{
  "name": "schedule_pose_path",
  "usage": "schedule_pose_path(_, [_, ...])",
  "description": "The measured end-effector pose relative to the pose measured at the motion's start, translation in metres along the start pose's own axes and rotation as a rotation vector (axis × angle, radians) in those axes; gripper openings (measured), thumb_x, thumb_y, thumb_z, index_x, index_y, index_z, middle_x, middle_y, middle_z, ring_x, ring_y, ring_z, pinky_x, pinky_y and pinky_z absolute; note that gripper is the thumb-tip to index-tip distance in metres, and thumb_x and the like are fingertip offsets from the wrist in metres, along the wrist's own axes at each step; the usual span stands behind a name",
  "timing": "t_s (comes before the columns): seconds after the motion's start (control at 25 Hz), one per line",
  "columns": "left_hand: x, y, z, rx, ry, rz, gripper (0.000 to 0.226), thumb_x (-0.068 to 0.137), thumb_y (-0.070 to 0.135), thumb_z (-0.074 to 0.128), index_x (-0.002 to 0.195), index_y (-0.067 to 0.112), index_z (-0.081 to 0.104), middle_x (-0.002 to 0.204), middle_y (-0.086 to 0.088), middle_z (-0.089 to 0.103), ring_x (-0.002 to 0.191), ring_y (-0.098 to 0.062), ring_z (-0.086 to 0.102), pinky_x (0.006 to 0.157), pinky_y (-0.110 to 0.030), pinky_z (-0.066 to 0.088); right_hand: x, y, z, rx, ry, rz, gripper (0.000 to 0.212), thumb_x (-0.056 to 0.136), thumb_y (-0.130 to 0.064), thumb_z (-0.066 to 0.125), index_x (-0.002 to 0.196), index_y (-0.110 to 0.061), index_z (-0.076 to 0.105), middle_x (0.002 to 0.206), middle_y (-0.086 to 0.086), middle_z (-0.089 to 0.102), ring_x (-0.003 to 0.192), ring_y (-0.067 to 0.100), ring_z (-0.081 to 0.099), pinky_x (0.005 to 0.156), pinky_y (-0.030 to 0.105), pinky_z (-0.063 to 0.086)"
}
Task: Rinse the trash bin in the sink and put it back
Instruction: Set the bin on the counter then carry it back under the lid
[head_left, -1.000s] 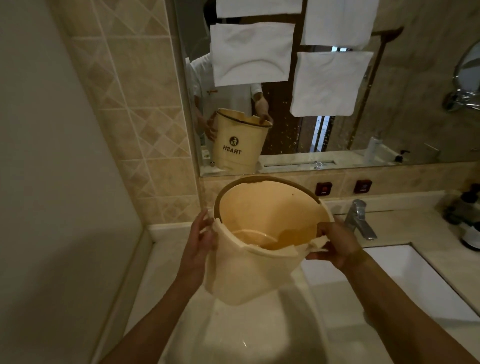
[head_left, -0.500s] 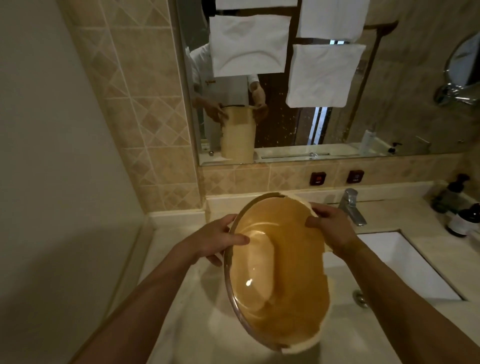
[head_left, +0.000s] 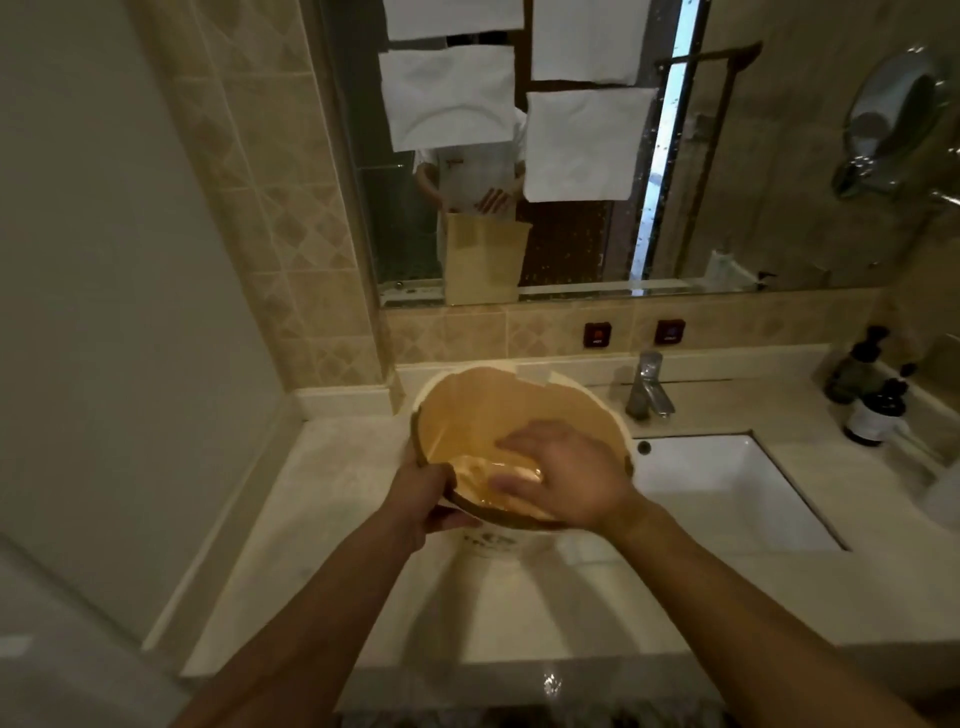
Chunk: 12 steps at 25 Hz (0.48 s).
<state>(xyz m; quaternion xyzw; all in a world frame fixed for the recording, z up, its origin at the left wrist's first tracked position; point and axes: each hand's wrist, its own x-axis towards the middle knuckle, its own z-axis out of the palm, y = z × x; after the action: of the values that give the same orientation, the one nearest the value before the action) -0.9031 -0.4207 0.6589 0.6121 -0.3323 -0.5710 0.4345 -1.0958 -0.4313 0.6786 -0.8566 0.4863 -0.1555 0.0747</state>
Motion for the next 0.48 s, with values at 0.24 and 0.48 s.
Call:
schedule_pose_path(0.24, [-0.051,-0.017,0.018,-0.24,0.107,-0.089,0.061,0.084,-0.008,0.035,0.139,0.016,0.03,0.108,-0.027,0.053,0.045,-0.034,0.058,0.052,-0.047,0.06,-0.06,-0.009,0.023,-0.261,-0.092,0.019,0.034,0.095,-0.043,0.053,0.127,-0.034,0.051,0.116,-0.004,0.067,0.119,0.025,0.053,0.115,0.066,-0.002])
schedule_pose_path(0.48, [-0.11,-0.037,-0.023,-0.059,0.239,-0.07,0.088,0.089,0.025,0.061,0.148,0.046,-0.001,0.139,-0.016,0.038,0.1,-0.041,0.063,0.073,-0.048,0.06,-0.069,-0.049,0.028,-0.154,-0.036,-0.096,0.013,0.096,-0.039,0.054,0.103,-0.035,0.064,0.095,-0.006,0.069,0.108,0.018,0.057,0.108,0.069,-0.02])
